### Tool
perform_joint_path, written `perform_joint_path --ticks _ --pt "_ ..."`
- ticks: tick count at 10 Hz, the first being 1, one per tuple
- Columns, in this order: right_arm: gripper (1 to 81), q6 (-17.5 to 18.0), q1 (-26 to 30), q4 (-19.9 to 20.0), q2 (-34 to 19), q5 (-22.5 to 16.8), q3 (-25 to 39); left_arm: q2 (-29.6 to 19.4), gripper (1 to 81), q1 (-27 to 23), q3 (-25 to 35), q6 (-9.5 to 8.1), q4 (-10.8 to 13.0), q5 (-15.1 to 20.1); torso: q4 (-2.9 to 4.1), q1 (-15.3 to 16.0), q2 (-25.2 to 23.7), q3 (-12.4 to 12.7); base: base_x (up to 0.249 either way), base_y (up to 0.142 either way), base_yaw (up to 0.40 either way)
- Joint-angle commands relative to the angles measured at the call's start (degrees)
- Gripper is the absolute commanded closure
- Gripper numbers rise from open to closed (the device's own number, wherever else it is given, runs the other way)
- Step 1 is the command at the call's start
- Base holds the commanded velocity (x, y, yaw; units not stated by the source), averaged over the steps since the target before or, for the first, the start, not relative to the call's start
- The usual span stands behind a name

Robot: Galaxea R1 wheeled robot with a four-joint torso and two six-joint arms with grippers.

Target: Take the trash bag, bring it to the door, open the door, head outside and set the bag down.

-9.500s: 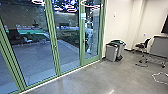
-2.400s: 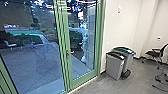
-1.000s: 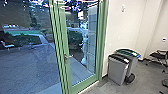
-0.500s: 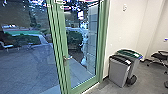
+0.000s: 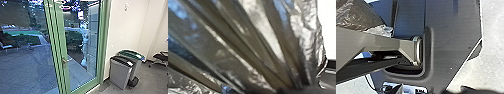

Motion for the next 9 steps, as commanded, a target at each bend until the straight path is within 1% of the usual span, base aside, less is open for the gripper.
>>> perform_joint_path --ticks 1,8,9 --pt "1.0 -0.1 2.3 -0.4 0.5 -3.3 0.4 0.3 81.1 -3.0 0.2 0.59 0.3 4.2 0.00 0.0 0.0 0.0 0.136 0.000 0.000" --pt "1.0 -0.1 2.3 -0.3 0.5 -3.3 0.4 0.0 81.1 -3.0 0.2 0.68 0.2 4.1 0.00 0.0 0.0 0.0 0.136 0.000 0.000" --pt "1.0 -0.1 2.3 -0.3 0.5 -3.3 0.4 0.0 81.1 -3.0 0.2 0.68 0.3 4.1 0.00 0.0 0.0 0.0 0.139 -0.060 0.000"
